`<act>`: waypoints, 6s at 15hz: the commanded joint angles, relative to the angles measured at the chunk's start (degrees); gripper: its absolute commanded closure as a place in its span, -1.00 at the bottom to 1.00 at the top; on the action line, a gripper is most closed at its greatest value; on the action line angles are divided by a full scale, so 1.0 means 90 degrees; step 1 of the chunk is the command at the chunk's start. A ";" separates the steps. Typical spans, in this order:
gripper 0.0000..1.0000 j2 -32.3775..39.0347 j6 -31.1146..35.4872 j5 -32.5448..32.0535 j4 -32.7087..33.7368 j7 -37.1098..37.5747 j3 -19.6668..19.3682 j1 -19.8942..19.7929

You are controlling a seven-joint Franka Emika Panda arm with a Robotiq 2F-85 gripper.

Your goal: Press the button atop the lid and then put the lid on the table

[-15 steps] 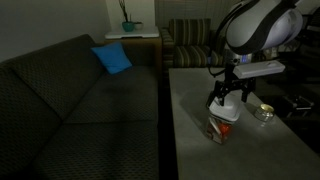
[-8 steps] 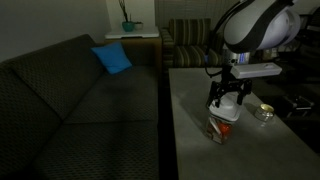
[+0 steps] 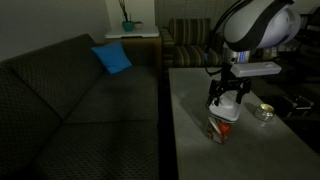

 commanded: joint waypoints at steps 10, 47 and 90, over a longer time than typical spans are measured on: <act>-1.00 0.0072 0.0028 0.0030 0.0071 -0.0112 0.0021 0.0010; -1.00 0.0526 0.0374 -0.0025 0.0695 -0.0504 -0.0095 -0.0144; 0.43 -0.0858 0.0536 -0.0449 -0.0274 -0.1861 -0.0152 -0.0856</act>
